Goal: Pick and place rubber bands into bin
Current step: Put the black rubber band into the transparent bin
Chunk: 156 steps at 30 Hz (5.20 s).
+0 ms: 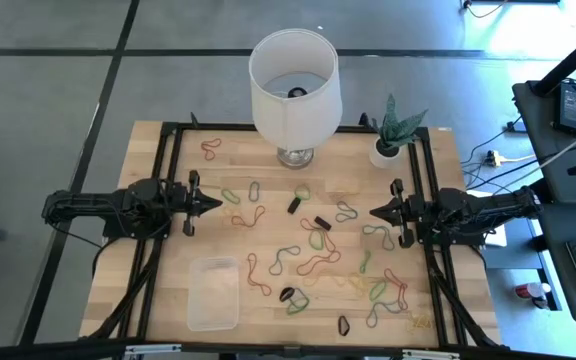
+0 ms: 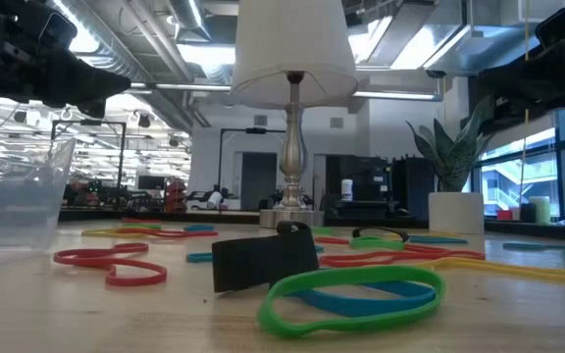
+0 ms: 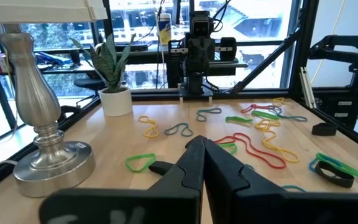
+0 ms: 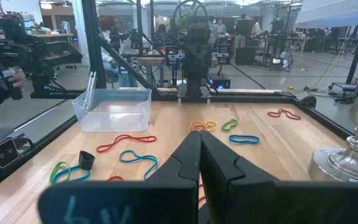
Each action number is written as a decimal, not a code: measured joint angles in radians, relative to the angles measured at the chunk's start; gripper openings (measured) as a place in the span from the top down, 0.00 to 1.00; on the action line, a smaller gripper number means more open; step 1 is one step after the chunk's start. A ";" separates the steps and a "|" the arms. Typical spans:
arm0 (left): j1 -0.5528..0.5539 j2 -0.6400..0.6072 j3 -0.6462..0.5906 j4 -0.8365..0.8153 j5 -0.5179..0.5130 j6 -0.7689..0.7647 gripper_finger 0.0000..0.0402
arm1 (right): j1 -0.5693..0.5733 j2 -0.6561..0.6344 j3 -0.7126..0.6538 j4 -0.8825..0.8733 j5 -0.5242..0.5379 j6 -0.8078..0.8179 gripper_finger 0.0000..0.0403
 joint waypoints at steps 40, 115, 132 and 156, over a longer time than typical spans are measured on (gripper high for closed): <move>-0.001 0.540 0.101 0.199 -0.277 -0.042 1.00 | 0.000 0.000 0.000 0.000 0.000 0.000 0.98; -0.066 1.738 1.389 -0.848 -0.192 -0.120 0.99 | 0.000 0.000 0.000 0.000 0.000 0.000 0.98; -0.425 1.495 1.390 -1.177 -0.261 -0.592 0.99 | 0.000 0.000 0.000 0.001 0.000 0.000 0.98; -0.772 1.550 1.150 -1.003 -0.166 -0.978 0.99 | 0.000 0.000 0.000 0.001 0.000 0.000 0.98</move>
